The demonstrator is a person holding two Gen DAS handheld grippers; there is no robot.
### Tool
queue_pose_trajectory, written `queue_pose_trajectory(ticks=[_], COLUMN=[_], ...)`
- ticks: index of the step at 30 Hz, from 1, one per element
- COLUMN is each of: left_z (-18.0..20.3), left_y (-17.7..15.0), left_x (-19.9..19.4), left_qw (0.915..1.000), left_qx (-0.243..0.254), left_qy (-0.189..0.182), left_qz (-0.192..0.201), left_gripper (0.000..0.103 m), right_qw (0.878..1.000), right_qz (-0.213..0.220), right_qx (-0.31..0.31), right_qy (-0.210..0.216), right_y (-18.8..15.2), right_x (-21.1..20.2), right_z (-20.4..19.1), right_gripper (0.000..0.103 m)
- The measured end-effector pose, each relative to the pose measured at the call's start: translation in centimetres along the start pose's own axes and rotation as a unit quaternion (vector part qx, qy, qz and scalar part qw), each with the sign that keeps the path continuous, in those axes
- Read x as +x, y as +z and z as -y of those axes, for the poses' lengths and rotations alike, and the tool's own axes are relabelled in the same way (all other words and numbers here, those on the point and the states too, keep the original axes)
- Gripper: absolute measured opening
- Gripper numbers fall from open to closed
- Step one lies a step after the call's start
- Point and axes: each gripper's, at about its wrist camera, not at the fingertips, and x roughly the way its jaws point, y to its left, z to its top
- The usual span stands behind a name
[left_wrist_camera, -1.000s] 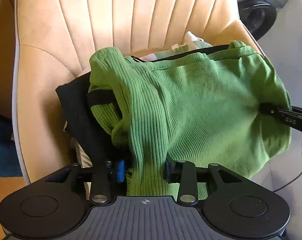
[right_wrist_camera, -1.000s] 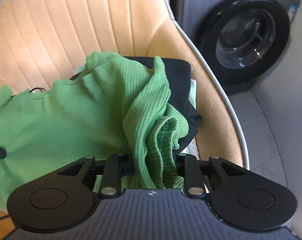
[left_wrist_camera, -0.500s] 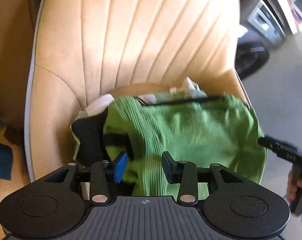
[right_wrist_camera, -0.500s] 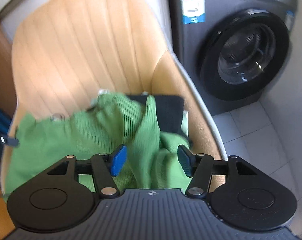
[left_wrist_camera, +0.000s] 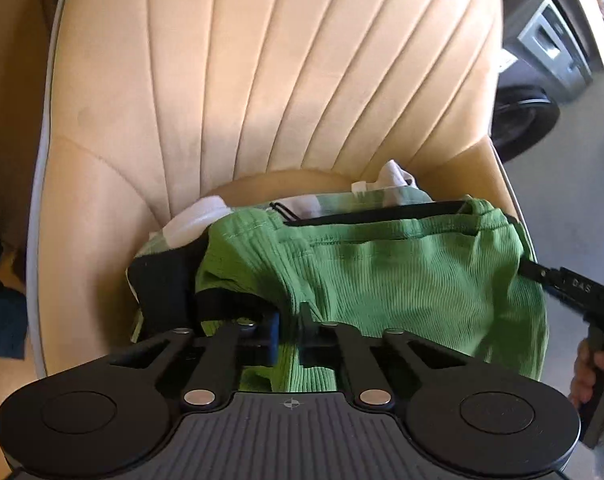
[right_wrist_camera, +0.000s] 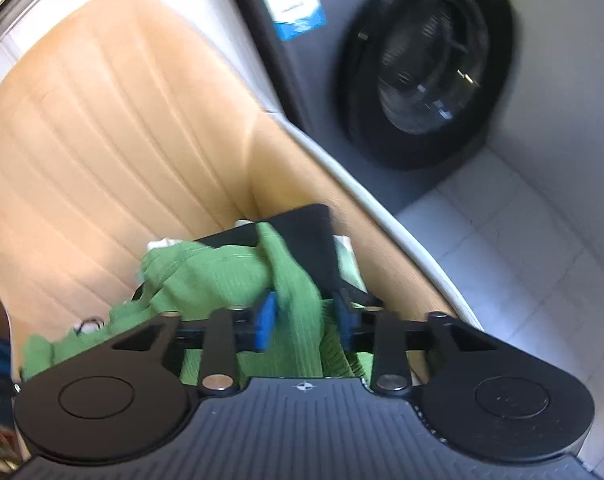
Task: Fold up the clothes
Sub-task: 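Lower the sweater onto the clothes stack on the chair with both tools, then open both tools and release the sweater onto the stack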
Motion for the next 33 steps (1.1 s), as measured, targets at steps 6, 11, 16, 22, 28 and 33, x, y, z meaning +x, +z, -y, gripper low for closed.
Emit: queue_pose_trajectory(ticks=[6,11,16,22,28,33], left_z=[-0.8,-2.9,-2.6,-1.0,3.2,4.0], left_y=[-0.8,-1.5,-1.7,-3.4,-6.8,-9.3], left_x=[-3.4,-1.6,-1.7,-6.4,-6.3,-2.4], left_qw=[0.9978,0.9977,0.9968,0.9964,0.9949,0.9956], left_qx=[0.023,-0.002,0.023,0.067,0.096,0.089], left_qy=[0.021,0.054,0.069,0.038,-0.031,-0.002], left_qz=[0.060,0.041,0.035,0.035,-0.006,-0.030], left_gripper=[0.004,0.009,0.034,0.036,0.037,0.039], right_qw=[0.997,0.997,0.996,0.997,0.994,0.991], right_qz=[0.047,0.049,0.046,0.047,0.000,-0.041], right_qx=[-0.051,-0.047,-0.035,-0.053,-0.109,-0.127], right_qy=[-0.021,-0.047,-0.069,-0.032,-0.004,-0.019], right_y=[0.3,0.2,0.0,-1.6,-5.6,-8.1], right_x=[-1.1,0.5,1.5,-2.7,-4.9,-3.1], right_z=[-1.1,-0.8,-1.0,-0.6,-1.6,-2.5], right_gripper=[0.005,0.005,0.020,0.031,0.040,0.048])
